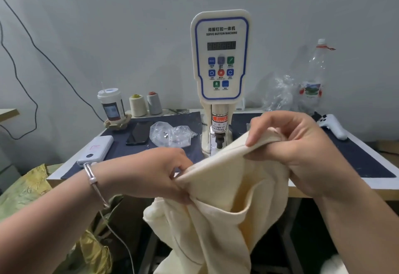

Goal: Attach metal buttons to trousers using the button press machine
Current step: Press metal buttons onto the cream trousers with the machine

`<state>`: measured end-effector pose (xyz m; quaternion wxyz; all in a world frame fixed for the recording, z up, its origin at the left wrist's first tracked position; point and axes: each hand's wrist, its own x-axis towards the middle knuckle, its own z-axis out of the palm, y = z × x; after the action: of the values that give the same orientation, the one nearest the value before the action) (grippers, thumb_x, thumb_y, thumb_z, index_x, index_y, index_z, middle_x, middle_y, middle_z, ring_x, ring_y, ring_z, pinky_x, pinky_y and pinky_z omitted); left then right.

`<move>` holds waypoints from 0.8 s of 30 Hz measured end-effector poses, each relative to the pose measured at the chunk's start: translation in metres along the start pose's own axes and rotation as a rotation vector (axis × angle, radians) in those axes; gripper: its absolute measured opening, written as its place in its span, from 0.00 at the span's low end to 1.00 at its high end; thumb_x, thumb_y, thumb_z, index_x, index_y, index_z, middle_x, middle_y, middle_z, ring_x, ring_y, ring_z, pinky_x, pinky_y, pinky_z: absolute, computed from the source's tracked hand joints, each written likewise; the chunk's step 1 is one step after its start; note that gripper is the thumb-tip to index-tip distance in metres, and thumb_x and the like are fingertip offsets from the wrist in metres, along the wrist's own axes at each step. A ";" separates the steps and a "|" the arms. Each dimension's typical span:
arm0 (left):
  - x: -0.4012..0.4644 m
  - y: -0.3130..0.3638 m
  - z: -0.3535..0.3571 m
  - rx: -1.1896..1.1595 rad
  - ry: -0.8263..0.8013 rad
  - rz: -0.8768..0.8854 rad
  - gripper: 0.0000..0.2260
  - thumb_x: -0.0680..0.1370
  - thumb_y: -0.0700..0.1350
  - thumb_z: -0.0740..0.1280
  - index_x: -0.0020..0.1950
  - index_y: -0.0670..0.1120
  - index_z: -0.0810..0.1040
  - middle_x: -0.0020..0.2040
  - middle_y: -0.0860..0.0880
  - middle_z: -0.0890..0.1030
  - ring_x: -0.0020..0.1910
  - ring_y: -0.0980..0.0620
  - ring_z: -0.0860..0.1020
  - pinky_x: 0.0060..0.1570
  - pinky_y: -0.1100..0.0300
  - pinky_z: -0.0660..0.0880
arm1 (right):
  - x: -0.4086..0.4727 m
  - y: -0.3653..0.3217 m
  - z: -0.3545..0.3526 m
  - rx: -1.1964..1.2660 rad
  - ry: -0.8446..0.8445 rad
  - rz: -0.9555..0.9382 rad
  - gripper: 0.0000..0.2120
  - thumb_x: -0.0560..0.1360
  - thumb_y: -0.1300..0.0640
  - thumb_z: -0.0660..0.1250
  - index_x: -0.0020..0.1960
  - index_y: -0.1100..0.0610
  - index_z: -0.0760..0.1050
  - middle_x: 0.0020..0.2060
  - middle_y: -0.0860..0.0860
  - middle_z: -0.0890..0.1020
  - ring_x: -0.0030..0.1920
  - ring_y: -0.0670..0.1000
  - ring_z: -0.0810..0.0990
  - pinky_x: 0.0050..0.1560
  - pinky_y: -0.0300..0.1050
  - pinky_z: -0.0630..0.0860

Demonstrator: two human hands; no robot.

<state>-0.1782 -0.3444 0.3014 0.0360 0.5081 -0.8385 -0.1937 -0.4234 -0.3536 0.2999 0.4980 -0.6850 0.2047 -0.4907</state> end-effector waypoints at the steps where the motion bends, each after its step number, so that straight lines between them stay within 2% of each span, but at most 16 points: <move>1: -0.001 -0.003 -0.001 -0.032 0.037 0.015 0.07 0.68 0.56 0.77 0.40 0.64 0.79 0.49 0.61 0.74 0.48 0.63 0.75 0.48 0.64 0.73 | 0.000 -0.001 -0.002 0.021 0.011 -0.009 0.14 0.62 0.72 0.73 0.34 0.54 0.81 0.32 0.49 0.79 0.33 0.45 0.77 0.32 0.36 0.74; 3: -0.005 -0.009 -0.005 -0.201 0.080 0.057 0.11 0.67 0.55 0.77 0.47 0.56 0.83 0.52 0.60 0.77 0.51 0.58 0.79 0.52 0.56 0.79 | -0.001 -0.002 -0.009 -0.042 0.053 0.004 0.12 0.63 0.67 0.75 0.41 0.52 0.81 0.36 0.52 0.79 0.36 0.49 0.76 0.34 0.38 0.76; 5: -0.008 -0.013 -0.009 -0.492 0.082 0.072 0.13 0.67 0.49 0.77 0.50 0.50 0.84 0.51 0.51 0.84 0.49 0.49 0.84 0.49 0.54 0.82 | -0.001 -0.002 -0.016 -0.088 0.046 0.069 0.16 0.64 0.63 0.74 0.50 0.49 0.80 0.42 0.53 0.80 0.40 0.52 0.78 0.38 0.40 0.78; 7: -0.007 -0.019 -0.012 -0.749 0.081 0.085 0.15 0.64 0.45 0.77 0.50 0.46 0.85 0.50 0.42 0.85 0.48 0.44 0.85 0.47 0.54 0.82 | -0.001 -0.008 -0.020 -0.061 -0.068 0.181 0.22 0.65 0.60 0.77 0.58 0.47 0.79 0.49 0.51 0.83 0.47 0.53 0.83 0.43 0.42 0.80; 9: -0.003 -0.023 -0.016 -0.925 0.108 0.157 0.18 0.64 0.41 0.76 0.54 0.43 0.84 0.51 0.39 0.85 0.49 0.44 0.84 0.47 0.54 0.82 | -0.002 -0.016 -0.021 -0.203 -0.284 0.285 0.28 0.62 0.54 0.80 0.61 0.48 0.77 0.54 0.50 0.83 0.52 0.52 0.83 0.47 0.42 0.80; 10: -0.001 -0.024 -0.017 -0.957 0.137 0.195 0.17 0.64 0.40 0.76 0.53 0.43 0.84 0.50 0.41 0.85 0.47 0.46 0.83 0.46 0.56 0.81 | -0.003 -0.019 -0.021 -0.385 -0.411 0.324 0.30 0.60 0.50 0.81 0.60 0.47 0.77 0.53 0.48 0.84 0.51 0.49 0.84 0.48 0.41 0.80; 12: 0.002 -0.025 -0.016 -0.917 0.185 0.210 0.08 0.66 0.41 0.76 0.44 0.46 0.83 0.41 0.47 0.82 0.40 0.53 0.80 0.39 0.62 0.79 | -0.007 -0.018 -0.016 -0.784 -0.575 0.352 0.26 0.58 0.43 0.81 0.53 0.47 0.79 0.45 0.42 0.84 0.43 0.40 0.83 0.41 0.37 0.79; 14: 0.004 -0.023 -0.009 -0.868 0.176 0.166 0.05 0.72 0.42 0.74 0.39 0.50 0.79 0.36 0.50 0.78 0.35 0.56 0.76 0.33 0.67 0.74 | -0.010 -0.009 -0.015 -0.953 -0.529 0.343 0.15 0.61 0.47 0.80 0.44 0.49 0.80 0.35 0.42 0.83 0.34 0.38 0.79 0.33 0.36 0.74; 16: 0.008 -0.022 0.000 -0.803 0.180 0.116 0.02 0.75 0.45 0.70 0.42 0.49 0.79 0.37 0.50 0.78 0.36 0.56 0.76 0.33 0.67 0.72 | -0.012 -0.002 -0.023 -0.831 -0.418 0.371 0.07 0.64 0.53 0.79 0.37 0.51 0.81 0.29 0.45 0.80 0.30 0.40 0.77 0.32 0.39 0.72; 17: 0.010 -0.020 0.004 -0.766 0.175 0.088 0.05 0.75 0.49 0.69 0.45 0.48 0.80 0.40 0.49 0.80 0.39 0.54 0.78 0.37 0.66 0.74 | -0.012 0.000 -0.028 -0.716 -0.378 0.377 0.05 0.65 0.55 0.78 0.37 0.52 0.82 0.29 0.45 0.80 0.32 0.41 0.78 0.35 0.39 0.72; 19: 0.014 -0.023 0.009 -0.748 0.100 -0.008 0.17 0.73 0.58 0.71 0.49 0.45 0.82 0.44 0.46 0.84 0.43 0.49 0.81 0.43 0.59 0.77 | -0.012 0.003 -0.040 -0.459 -0.325 0.346 0.07 0.66 0.58 0.76 0.44 0.54 0.84 0.37 0.48 0.84 0.39 0.45 0.81 0.41 0.38 0.75; 22: 0.011 -0.028 0.002 -0.837 -0.236 -0.015 0.26 0.66 0.62 0.77 0.46 0.40 0.84 0.41 0.44 0.84 0.37 0.51 0.82 0.38 0.60 0.79 | -0.011 0.013 -0.052 -0.134 -0.236 0.311 0.08 0.68 0.60 0.72 0.47 0.59 0.83 0.41 0.54 0.83 0.42 0.49 0.80 0.42 0.38 0.75; 24: 0.012 -0.033 0.001 -0.787 -0.470 0.074 0.31 0.64 0.60 0.80 0.52 0.34 0.82 0.47 0.40 0.84 0.43 0.47 0.82 0.45 0.56 0.80 | -0.009 0.019 -0.055 0.000 -0.221 0.325 0.10 0.70 0.59 0.70 0.49 0.64 0.80 0.42 0.58 0.81 0.42 0.51 0.79 0.41 0.39 0.75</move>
<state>-0.1566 -0.3680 0.2871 0.0421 0.3678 -0.7043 -0.6057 -0.4717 -0.3814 0.2802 0.5902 -0.6926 0.2568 -0.3258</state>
